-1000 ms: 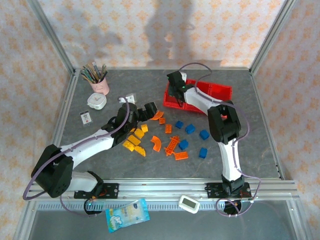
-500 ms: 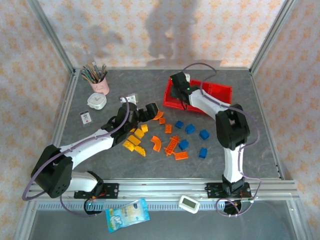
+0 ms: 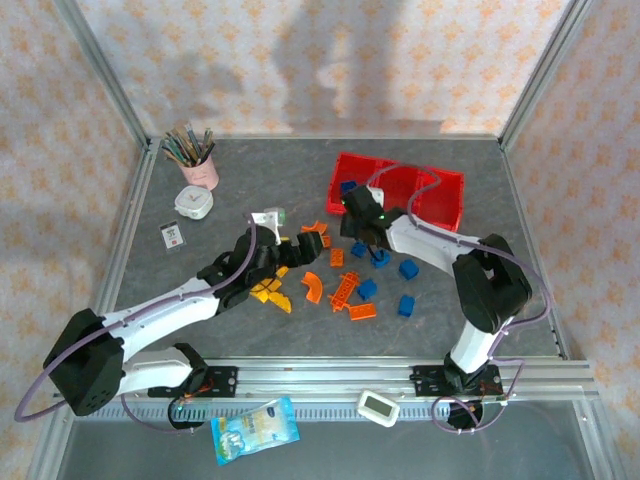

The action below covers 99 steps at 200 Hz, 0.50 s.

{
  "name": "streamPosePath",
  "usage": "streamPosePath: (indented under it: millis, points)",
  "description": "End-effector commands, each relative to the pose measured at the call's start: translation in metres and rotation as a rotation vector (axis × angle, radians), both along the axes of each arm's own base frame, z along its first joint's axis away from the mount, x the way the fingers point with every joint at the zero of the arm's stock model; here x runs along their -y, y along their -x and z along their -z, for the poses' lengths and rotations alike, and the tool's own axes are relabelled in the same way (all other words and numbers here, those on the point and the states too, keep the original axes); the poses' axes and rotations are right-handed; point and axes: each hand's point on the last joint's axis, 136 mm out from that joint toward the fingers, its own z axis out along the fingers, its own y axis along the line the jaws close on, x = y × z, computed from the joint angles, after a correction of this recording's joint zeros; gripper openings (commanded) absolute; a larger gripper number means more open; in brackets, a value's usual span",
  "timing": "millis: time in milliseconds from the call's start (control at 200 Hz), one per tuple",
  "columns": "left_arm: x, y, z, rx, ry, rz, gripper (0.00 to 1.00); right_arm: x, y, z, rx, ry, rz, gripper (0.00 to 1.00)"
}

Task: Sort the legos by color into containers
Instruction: Pick up the lego from the center of the table.

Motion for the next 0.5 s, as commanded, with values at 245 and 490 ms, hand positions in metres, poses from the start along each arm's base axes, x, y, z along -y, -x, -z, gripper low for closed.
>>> streamPosePath:
  millis: [245, 490]
  points:
    - [0.000, 0.013, 0.021, -0.047, -0.004, -0.021, 0.99, -0.006, 0.015, 0.027, -0.041, 0.006, 0.066, 0.67]
    - [0.001, 0.011, 0.025, -0.048, -0.013, -0.024, 0.99, -0.009, 0.013, 0.046, -0.079, 0.034, 0.080, 0.69]
